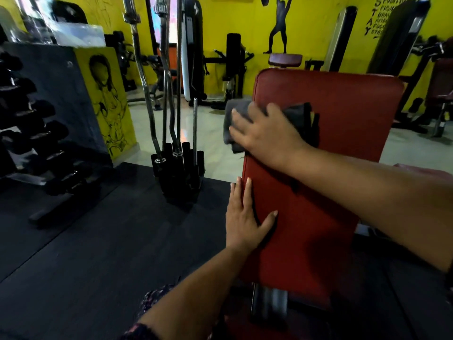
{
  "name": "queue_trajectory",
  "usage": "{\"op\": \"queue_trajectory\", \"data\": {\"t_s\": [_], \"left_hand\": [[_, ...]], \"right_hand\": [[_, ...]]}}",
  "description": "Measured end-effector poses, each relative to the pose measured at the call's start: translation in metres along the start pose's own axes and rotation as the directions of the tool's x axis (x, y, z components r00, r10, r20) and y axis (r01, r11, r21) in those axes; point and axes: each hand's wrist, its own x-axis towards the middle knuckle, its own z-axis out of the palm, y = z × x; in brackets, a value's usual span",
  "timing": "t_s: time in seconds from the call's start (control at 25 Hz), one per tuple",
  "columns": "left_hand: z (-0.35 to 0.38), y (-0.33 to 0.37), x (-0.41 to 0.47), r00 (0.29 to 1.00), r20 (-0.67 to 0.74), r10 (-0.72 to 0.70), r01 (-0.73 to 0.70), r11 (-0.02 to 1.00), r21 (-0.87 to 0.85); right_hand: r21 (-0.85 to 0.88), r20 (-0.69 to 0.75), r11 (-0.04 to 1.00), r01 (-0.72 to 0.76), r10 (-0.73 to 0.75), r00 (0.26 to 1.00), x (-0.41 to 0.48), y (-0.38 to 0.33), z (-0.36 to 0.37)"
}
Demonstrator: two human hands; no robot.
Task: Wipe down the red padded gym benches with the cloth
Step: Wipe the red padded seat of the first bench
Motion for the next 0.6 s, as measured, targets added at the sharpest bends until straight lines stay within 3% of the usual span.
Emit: {"op": "queue_trajectory", "data": {"t_s": [0.12, 0.28, 0.44, 0.6], "left_hand": [[-0.004, -0.005, 0.014, 0.996, -0.032, 0.087, -0.081, 0.984, 0.158], [-0.014, 0.001, 0.034, 0.988, 0.03, 0.15, -0.153, 0.966, 0.209], [-0.02, 0.03, 0.061, 0.991, 0.009, 0.134, -0.133, 0.978, 0.161], [-0.031, 0.062, 0.098, 0.99, -0.028, 0.135, -0.13, 0.983, 0.133]], "right_hand": [[-0.049, 0.0, 0.958, 0.282, -0.282, 0.959, 0.004, 0.02, 0.003], [0.081, 0.05, 0.996, 0.027, -0.031, 0.998, 0.019, 0.067, -0.005], [0.233, 0.162, 0.969, 0.077, -0.117, 0.98, 0.034, 0.095, -0.018], [0.282, 0.201, 0.925, -0.254, 0.202, 0.958, 0.036, 0.105, -0.017]]}}
